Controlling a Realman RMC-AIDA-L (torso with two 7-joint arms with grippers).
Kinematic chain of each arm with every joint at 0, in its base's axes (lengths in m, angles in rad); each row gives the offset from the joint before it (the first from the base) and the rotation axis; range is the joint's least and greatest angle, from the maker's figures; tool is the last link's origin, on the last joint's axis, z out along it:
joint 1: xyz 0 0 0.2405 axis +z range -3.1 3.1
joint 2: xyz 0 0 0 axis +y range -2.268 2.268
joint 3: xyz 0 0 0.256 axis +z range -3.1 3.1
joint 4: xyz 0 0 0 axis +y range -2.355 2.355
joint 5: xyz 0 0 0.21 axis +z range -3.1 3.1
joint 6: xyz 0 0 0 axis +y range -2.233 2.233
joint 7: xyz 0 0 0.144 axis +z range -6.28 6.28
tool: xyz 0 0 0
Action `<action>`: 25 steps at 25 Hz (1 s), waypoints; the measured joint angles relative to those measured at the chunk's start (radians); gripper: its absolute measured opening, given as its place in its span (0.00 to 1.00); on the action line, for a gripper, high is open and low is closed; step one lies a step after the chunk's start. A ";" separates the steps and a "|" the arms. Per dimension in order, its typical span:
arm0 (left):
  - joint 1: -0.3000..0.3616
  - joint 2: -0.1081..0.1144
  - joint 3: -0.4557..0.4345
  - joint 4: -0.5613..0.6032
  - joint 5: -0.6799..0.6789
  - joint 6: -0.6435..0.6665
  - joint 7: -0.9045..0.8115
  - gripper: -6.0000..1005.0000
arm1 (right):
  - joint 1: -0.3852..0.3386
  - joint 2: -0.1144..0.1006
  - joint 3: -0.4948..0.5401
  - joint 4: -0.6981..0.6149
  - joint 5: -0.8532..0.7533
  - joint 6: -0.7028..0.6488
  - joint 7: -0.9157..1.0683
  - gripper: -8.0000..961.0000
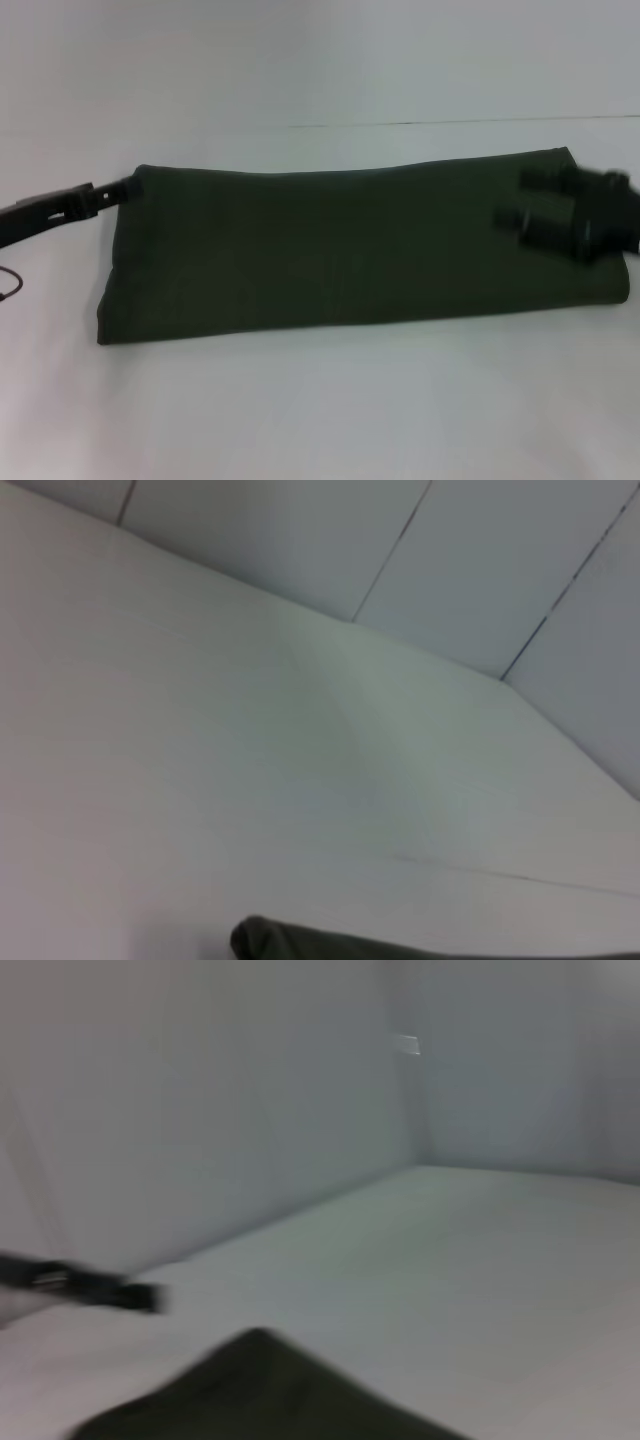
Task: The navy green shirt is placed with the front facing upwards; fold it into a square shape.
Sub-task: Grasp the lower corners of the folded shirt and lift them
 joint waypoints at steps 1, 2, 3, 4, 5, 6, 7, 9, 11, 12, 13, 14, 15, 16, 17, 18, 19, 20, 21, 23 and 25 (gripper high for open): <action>0.005 -0.002 0.003 0.004 0.002 0.004 0.000 0.87 | -0.014 0.001 -0.002 0.000 -0.001 -0.060 -0.037 0.75; 0.010 -0.004 0.006 0.009 0.009 0.011 -0.001 0.87 | -0.025 0.001 -0.007 0.000 -0.008 -0.117 -0.069 0.75; 0.011 -0.004 0.007 0.009 0.013 0.015 -0.002 0.87 | -0.036 0.002 -0.015 0.000 -0.018 -0.166 -0.093 0.75; 0.013 -0.004 0.008 0.010 0.018 0.026 -0.004 0.87 | -0.046 0.002 -0.023 -0.001 -0.023 -0.202 -0.108 0.75; 0.015 -0.004 0.008 0.012 0.024 0.037 -0.006 0.87 | -0.057 0.002 -0.034 -0.003 -0.027 -0.235 -0.119 0.75; 0.018 -0.004 0.008 0.018 0.034 0.059 -0.014 0.87 | -0.068 0.002 -0.047 -0.006 -0.028 -0.259 -0.125 0.75; 0.022 -0.004 0.009 0.030 0.052 0.081 -0.029 0.87 | -0.078 0.002 -0.058 -0.010 -0.029 -0.275 -0.126 0.75; 0.029 -0.003 0.010 0.057 0.093 0.119 -0.068 0.87 | -0.091 0.003 -0.077 -0.014 -0.029 -0.291 -0.127 0.75; 0.037 -0.003 0.010 0.089 0.146 0.164 -0.116 0.87 | -0.098 0.004 -0.092 -0.014 -0.029 -0.295 -0.129 0.75; 0.040 -0.003 0.010 0.102 0.172 0.186 -0.138 0.87 | -0.100 0.006 -0.098 -0.011 -0.029 -0.295 -0.131 0.75; 0.042 -0.003 0.011 0.115 0.199 0.209 -0.154 0.87 | -0.100 0.006 -0.104 -0.007 -0.029 -0.294 -0.134 0.74; 0.045 -0.003 0.011 0.124 0.224 0.225 -0.167 0.87 | -0.099 0.007 -0.112 -0.003 -0.029 -0.293 -0.140 0.74; 0.046 -0.004 0.011 0.128 0.240 0.234 -0.174 0.87 | -0.098 0.007 -0.119 -0.001 -0.029 -0.293 -0.146 0.74; 0.049 -0.004 0.011 0.133 0.263 0.242 -0.182 0.87 | -0.095 0.008 -0.127 0.001 -0.029 -0.293 -0.153 0.74; 0.051 -0.004 0.010 0.135 0.276 0.245 -0.186 0.87 | -0.093 0.008 -0.133 0.002 -0.029 -0.293 -0.155 0.74; 0.054 -0.004 0.007 0.136 0.289 0.245 -0.192 0.87 | -0.091 0.008 -0.138 0.004 -0.029 -0.293 -0.158 0.74; 0.057 -0.005 0.006 0.136 0.298 0.245 -0.196 0.87 | -0.085 0.008 -0.142 0.008 -0.028 -0.293 -0.158 0.74; 0.061 -0.005 0.005 0.136 0.307 0.246 -0.201 0.87 | -0.081 0.008 -0.144 0.014 -0.027 -0.293 -0.158 0.74; 0.064 -0.006 0.004 0.137 0.313 0.246 -0.203 0.87 | -0.078 0.008 -0.144 0.020 -0.027 -0.293 -0.158 0.74; 0.072 -0.009 0.004 0.142 0.321 0.245 -0.204 0.87 | -0.071 0.007 -0.145 0.027 -0.027 -0.293 -0.159 0.74; 0.080 -0.012 0.004 0.149 0.326 0.241 -0.206 0.87 | -0.068 0.007 -0.146 0.028 -0.028 -0.287 -0.158 0.74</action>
